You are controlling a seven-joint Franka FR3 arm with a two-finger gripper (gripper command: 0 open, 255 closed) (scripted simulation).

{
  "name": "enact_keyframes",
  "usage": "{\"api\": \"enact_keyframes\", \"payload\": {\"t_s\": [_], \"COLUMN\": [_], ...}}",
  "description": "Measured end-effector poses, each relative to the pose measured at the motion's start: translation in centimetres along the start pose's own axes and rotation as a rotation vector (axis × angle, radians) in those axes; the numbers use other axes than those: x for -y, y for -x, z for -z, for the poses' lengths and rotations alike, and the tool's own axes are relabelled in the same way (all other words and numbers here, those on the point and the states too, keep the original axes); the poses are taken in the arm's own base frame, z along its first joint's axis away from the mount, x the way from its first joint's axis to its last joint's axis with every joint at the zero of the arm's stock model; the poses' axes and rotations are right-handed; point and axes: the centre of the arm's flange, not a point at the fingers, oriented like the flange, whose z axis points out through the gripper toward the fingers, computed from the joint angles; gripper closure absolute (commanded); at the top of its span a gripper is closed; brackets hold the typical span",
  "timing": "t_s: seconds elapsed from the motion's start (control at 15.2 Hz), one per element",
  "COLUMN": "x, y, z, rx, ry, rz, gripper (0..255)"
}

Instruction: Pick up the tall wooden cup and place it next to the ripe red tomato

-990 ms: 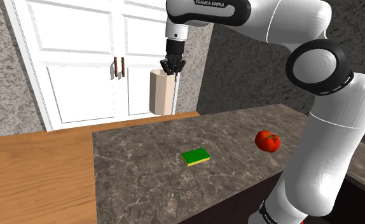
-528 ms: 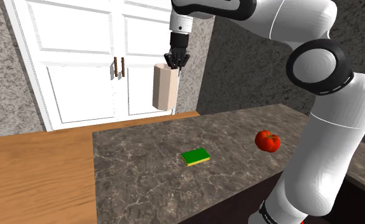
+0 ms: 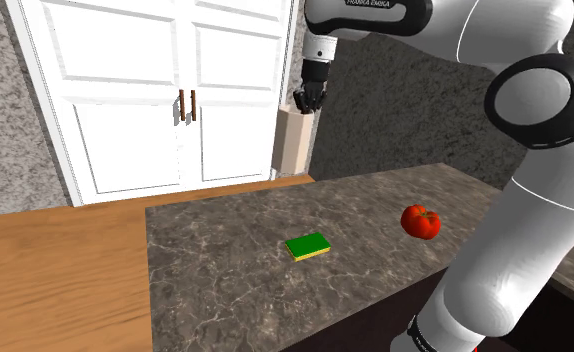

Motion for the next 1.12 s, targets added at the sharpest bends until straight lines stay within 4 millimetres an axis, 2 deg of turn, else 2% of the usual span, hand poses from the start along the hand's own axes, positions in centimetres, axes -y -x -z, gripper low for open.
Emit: {"api": "enact_keyframes", "payload": {"t_s": [0.13,0.33,0.59,1.12], "x": [-2.9,-6.4,-11.0,-20.7], "y": [0.9,3.0,4.4,8.6], "z": [-0.7,-1.0,-1.4,-2.7], "rx": [0.0,0.0,0.0,0.0], "ry": [0.0,0.0,0.0,-0.001], "rz": [-0.001,-0.001,-0.001,-0.001], "gripper": [255,255,255,255]}}
